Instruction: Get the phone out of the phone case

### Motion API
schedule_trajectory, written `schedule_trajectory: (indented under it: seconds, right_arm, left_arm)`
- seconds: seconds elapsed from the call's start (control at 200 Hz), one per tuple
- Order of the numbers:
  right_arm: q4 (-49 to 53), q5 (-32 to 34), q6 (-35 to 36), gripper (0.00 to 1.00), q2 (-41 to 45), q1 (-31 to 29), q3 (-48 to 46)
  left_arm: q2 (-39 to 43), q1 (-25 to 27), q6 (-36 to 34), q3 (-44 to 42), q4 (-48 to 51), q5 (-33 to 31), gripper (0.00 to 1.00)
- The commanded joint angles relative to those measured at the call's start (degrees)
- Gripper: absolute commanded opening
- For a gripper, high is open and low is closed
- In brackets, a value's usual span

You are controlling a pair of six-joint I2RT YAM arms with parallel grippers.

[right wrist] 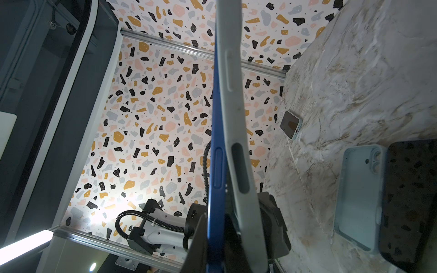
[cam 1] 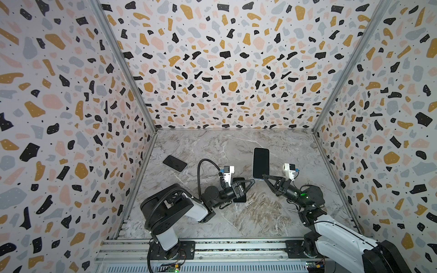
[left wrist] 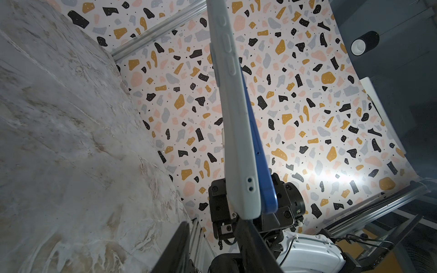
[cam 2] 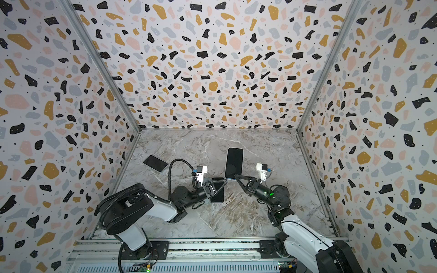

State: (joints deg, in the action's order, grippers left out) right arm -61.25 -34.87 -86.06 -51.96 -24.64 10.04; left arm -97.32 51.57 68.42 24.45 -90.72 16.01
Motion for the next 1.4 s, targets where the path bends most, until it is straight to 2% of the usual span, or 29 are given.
schedule_trajectory:
  seconds: [0.0, 1.397]
  right_arm:
    - [-5.02, -0.2, 0.9, 0.0, 1.87, -0.15, 2.35]
    - [-5.19, -0.2, 1.66, 0.0, 0.9, -0.35, 2.35]
  left_arm:
    - [-0.44, 0.35, -0.04, 2.23, -13.26, 0.99, 0.38]
    - [1.96, 0.37, 1.16, 2.45, -14.99, 2.9, 0.35]
